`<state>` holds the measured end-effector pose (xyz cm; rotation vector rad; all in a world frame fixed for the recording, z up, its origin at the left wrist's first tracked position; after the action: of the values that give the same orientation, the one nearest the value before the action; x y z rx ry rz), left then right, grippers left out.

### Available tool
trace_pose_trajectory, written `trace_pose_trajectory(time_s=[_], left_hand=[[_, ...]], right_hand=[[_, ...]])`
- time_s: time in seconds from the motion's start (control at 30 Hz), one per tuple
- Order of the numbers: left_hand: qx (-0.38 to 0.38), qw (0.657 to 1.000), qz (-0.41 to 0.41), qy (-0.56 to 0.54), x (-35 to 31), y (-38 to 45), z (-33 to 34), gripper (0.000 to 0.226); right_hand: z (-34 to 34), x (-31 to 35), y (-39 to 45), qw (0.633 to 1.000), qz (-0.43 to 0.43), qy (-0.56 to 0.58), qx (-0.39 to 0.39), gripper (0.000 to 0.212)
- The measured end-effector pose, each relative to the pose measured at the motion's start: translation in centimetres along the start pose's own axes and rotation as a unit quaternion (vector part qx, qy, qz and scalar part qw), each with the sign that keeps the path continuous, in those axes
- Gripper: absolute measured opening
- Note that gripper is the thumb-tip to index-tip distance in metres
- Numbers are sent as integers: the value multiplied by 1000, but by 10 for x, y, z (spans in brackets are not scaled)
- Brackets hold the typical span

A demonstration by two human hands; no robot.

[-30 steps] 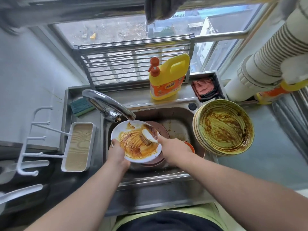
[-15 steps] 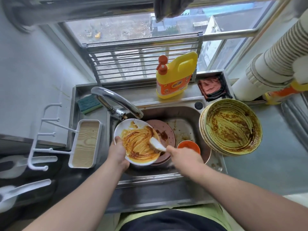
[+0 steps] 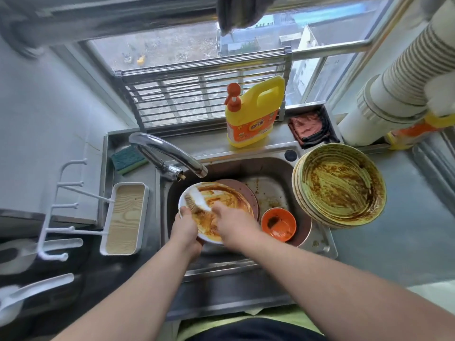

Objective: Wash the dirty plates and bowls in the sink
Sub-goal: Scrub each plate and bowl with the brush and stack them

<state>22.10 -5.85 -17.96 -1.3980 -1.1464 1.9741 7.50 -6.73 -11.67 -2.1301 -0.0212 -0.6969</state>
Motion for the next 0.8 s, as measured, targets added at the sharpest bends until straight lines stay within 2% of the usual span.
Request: trace_pose_trajectory(time_s=[0.07,0.13,0.27,0.4,0.53,0.63,0.7,0.8], left_hand=[[-11,1000,8,-6,-6,-3,3,45],[-5,1000,3,-10,-5,-5,5,45],[-1,999,-27,18,15,-11,8,35],[-9,999,-19,34,18,-16,6,29],[-6,1000,-18,19,17,-12,9,35],[-19,1000,3,16,7,-11,5,35],[-9,1000,-2,19,6,-11,4,33],[12,999,-2,33,9,-14,4,36]], right_hand=[[17,13,-17,999,-32,33,22,18],[14,13,-21,999,-36,28,11,17],[-16,-23,2,998,48,13,-49,36],[-27,-61,6,990,128,31,-56,43],[0,-7,3,994,33,99,-20,22],[18,20,-7,992,-14,121,17,20],[11,17,-7,995,-18,98,11,23],[-12,-13,3,998,26,54,-22,22]])
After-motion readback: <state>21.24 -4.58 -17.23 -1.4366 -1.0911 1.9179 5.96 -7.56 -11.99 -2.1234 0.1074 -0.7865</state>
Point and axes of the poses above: each hand's wrist, its own y-axis towards the middle knuckle, its own z-axis out of the palm, x = y × z, the point moved 7 cm from there along y, towards the middle knuckle, and after that the axes turned 13 degrees about x, right-handed, at the moved point
